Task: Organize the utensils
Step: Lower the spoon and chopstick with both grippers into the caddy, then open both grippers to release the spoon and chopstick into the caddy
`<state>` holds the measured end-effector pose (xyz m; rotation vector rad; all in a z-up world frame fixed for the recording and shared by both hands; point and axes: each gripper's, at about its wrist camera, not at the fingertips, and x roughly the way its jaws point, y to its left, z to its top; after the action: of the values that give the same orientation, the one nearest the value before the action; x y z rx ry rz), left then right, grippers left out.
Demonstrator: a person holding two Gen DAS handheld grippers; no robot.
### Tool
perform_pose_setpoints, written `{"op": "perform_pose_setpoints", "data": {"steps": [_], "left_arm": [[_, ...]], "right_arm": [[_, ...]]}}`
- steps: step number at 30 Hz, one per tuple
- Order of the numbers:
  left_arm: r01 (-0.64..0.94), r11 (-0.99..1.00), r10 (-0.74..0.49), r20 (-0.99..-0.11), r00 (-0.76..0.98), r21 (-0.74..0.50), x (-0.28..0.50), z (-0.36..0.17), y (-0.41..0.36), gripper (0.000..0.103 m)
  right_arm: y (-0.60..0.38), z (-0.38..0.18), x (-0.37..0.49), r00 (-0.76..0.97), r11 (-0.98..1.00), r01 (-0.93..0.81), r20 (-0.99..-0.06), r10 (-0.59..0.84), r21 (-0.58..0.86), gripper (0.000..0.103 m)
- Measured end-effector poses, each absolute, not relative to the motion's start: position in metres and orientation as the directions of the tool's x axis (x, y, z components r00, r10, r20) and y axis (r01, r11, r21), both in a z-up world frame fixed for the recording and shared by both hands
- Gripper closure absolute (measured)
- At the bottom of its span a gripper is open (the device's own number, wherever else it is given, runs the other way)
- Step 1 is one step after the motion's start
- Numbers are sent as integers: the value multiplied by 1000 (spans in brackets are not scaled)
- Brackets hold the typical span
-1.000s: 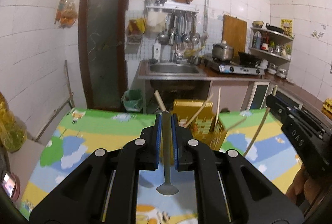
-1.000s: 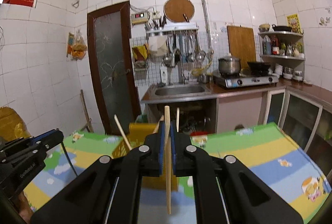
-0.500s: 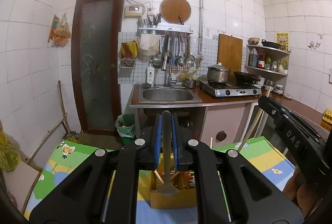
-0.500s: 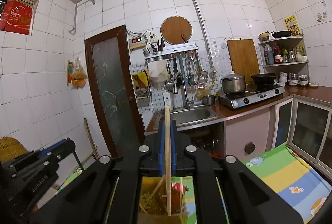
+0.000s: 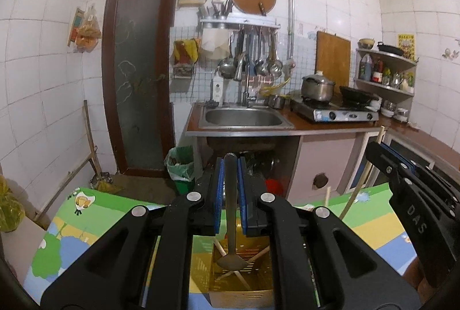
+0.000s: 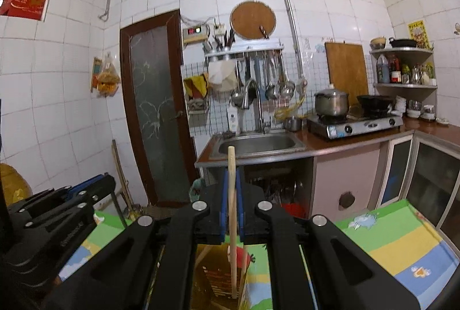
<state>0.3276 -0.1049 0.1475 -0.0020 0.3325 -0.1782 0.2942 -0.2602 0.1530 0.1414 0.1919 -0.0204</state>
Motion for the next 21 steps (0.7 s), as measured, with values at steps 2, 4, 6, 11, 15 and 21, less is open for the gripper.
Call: {"op": "perform_pose_setpoints", "data": {"steps": [2,4,6,11,15,21], "left_arm": [[176,984,-178,-346,921,-36,335,135,-106,95],[170,985,-168,-364,916,-28,341,121,-106,95],[164,986,-161,-380,911,-23,346,109,-105,95],[154,987,-157,-424,892,-42,358,90,-100,95],[140,989,-144,-432,890,-40,356,85,-99,95],[121,993,-113,-385,916,-2,322,101,-89,38]], "right_arm": [[-261,142,299,977,989,32,-215,0,143,97],[-261,128,302,970,989,28,-243,9,147,97],[-261,115,305,964,989,29,-266,11,143,97],[-267,91,310,951,987,38,-310,12,153,96],[-274,86,307,945,986,52,-328,4,160,93],[-277,98,282,952,989,73,-304,-30,131,47]]}}
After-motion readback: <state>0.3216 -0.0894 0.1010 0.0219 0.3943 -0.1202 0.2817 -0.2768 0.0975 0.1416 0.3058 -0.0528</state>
